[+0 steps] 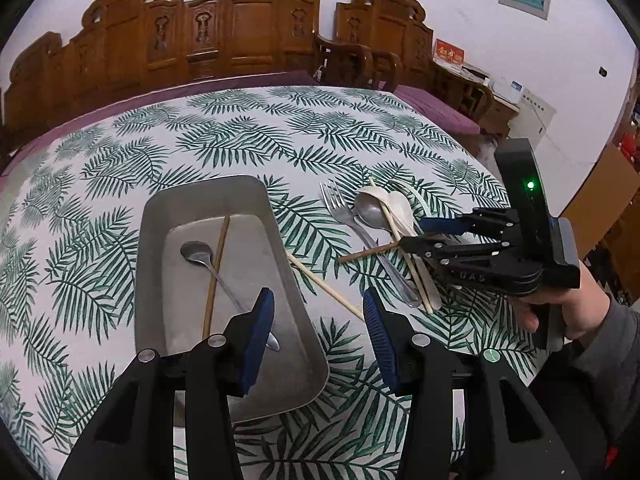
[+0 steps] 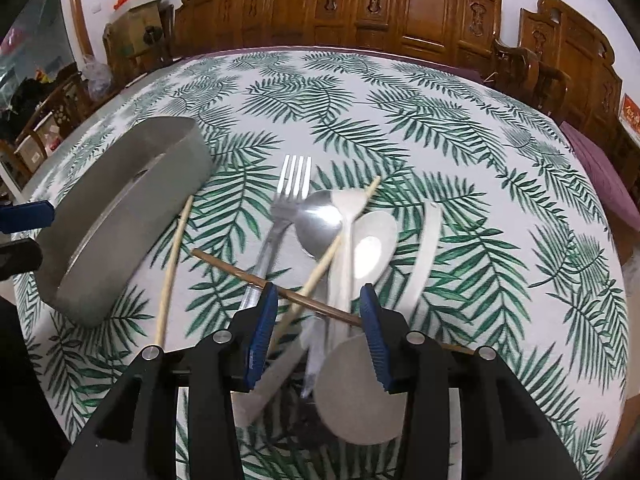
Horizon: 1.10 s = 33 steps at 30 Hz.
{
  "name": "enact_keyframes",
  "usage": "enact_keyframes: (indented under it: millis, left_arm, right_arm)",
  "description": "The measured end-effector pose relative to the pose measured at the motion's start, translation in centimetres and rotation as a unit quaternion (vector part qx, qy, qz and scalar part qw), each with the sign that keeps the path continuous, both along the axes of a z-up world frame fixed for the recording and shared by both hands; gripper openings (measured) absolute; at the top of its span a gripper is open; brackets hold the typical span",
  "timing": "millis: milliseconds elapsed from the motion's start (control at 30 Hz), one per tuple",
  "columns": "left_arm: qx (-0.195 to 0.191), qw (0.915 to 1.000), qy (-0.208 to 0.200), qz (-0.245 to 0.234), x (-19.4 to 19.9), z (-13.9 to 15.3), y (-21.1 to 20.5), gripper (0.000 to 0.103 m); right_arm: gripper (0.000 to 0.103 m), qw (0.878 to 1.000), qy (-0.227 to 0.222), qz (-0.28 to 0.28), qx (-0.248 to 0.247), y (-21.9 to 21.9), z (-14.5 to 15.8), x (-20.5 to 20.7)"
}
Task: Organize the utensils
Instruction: 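Lower the right tool onto the pile and grasp a wooden chopstick, then lower the left tool onto the pile and grasp another wooden chopstick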
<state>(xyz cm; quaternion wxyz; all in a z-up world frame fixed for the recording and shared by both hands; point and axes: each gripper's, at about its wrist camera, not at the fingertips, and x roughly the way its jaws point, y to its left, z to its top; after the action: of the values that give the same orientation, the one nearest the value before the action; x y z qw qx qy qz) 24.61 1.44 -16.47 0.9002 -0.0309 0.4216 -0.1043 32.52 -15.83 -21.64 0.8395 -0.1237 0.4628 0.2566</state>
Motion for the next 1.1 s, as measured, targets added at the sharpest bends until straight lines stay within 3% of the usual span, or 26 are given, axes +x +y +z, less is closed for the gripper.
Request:
enact_keyframes:
  millis: [267, 600, 767, 1100]
  left_arm:
    - [0.003, 1.0, 0.004, -0.008, -0.1, -0.2, -0.6, 0.044]
    - [-0.004, 0.9998, -0.001, -0.018, -0.6, -0.2, -1.7, 0.044]
    - [-0.003, 0.9997, -0.004, -0.026, -0.8, -0.3, -3.3, 0.044]
    - [-0.002, 0.9997, 0.012, -0.021, -0.8, -2.0, -6.1, 0.044]
  right_arm:
    - [0.038, 0.999, -0.009, 0.011, -0.036, 0.5, -0.5, -0.2]
    - [0.007, 0.999, -0.019, 0.022, -0.03, 0.4, 0.0, -0.4]
    - [0.007, 0.999, -0.02, 0.028, -0.025, 0.1, 0.1, -0.5]
    - [0.007, 0.999, -0.025, -0.013, 0.038, -2.8, 2.1, -0.1]
